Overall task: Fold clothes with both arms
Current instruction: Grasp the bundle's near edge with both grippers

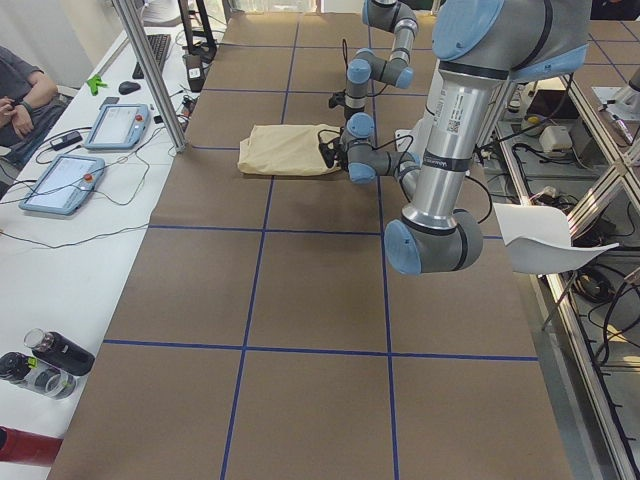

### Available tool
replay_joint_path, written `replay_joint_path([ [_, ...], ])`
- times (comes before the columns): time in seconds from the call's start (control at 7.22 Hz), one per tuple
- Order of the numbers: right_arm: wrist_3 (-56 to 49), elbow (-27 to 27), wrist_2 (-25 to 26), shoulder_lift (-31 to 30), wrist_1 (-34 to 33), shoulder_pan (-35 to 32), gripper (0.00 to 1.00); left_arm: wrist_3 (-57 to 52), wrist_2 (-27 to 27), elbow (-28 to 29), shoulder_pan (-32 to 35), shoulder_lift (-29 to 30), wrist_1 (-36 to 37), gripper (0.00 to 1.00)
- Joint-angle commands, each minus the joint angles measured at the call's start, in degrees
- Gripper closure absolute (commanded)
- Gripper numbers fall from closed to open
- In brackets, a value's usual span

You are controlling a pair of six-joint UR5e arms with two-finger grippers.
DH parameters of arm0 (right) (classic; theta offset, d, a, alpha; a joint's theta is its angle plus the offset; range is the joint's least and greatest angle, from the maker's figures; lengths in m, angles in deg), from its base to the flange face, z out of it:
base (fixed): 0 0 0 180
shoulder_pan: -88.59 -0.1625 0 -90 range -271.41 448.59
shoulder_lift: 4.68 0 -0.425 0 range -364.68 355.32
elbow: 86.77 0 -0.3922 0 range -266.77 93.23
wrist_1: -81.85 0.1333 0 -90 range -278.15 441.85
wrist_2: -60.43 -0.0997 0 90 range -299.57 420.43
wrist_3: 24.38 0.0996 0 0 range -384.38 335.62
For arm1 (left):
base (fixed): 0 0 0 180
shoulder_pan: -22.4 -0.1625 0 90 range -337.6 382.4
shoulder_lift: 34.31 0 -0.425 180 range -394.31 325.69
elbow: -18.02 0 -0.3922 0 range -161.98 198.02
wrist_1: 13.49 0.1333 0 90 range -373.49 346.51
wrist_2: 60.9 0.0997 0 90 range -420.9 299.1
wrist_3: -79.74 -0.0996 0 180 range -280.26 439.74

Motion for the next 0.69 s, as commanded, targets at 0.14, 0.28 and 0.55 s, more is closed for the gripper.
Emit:
replay_joint_path([
  [0.14, -0.2, 0.5, -0.3, 0.1, 0.0, -0.1, 1.0, -0.1, 0.0, 0.2, 0.0, 0.0, 0.0, 1.0],
  [0.28, -0.3, 0.7, -1.1, 0.4, -0.1, -0.2, 1.0, -0.1, 0.0, 0.3, 0.0, 0.0, 0.0, 1.0],
  [0.55, -0.3, 0.7, -1.2, 0.5, -0.1, -0.3, 1.0, -0.1, 0.1, 0.5, -0.1, 0.0, 0.0, 1.0],
])
